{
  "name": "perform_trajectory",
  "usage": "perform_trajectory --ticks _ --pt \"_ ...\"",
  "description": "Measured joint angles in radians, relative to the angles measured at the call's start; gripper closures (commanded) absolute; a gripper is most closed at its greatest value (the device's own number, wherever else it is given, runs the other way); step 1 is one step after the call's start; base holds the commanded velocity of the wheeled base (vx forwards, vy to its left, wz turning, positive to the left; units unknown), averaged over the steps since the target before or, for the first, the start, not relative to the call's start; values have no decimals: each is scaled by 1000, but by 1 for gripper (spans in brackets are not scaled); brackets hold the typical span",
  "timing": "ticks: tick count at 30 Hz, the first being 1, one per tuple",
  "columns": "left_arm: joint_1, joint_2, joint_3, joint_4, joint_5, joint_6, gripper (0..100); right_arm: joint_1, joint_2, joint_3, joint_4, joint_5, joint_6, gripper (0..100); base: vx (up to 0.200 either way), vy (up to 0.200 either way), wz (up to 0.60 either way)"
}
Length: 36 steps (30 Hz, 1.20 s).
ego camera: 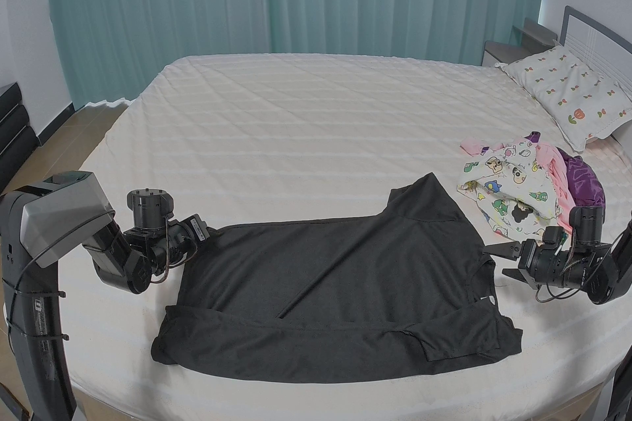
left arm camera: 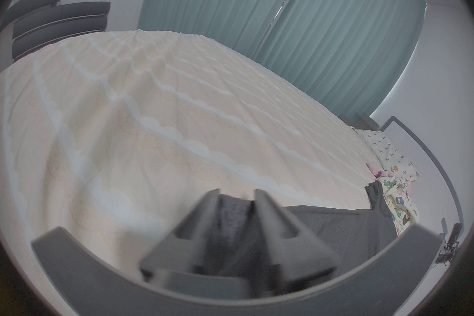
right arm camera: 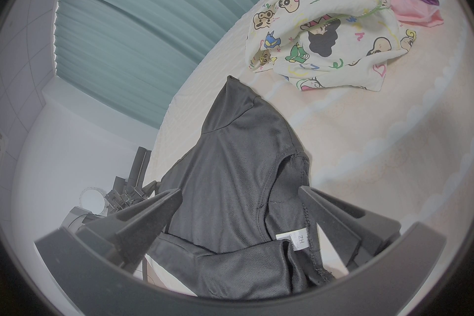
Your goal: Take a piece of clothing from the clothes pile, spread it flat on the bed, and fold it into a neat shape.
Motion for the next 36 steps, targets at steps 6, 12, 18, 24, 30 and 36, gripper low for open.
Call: perform_trajectory --ticks 6,12,18,24,30,36 --pt "-1 2 4 -6 140 -1 100 0 2 -9 0 1 1 0 0 0 0" --pt "14 1 -26 -11 186 -6 100 29 10 -72 7 -14 19 0 0 0 0" --pt "17 -2 -53 -11 184 -8 100 86 44 -186 17 -93 53 0 0 0 0" --pt "0 -2 -61 -11 183 -8 100 157 131 -367 39 -191 48 0 0 0 0" --pt "-19 -2 -64 -10 183 -8 100 200 225 -595 208 -229 -21 0 0 0 0" --pt "-26 -4 -64 -6 184 -8 100 216 332 -813 343 -282 -69 0 0 0 0"
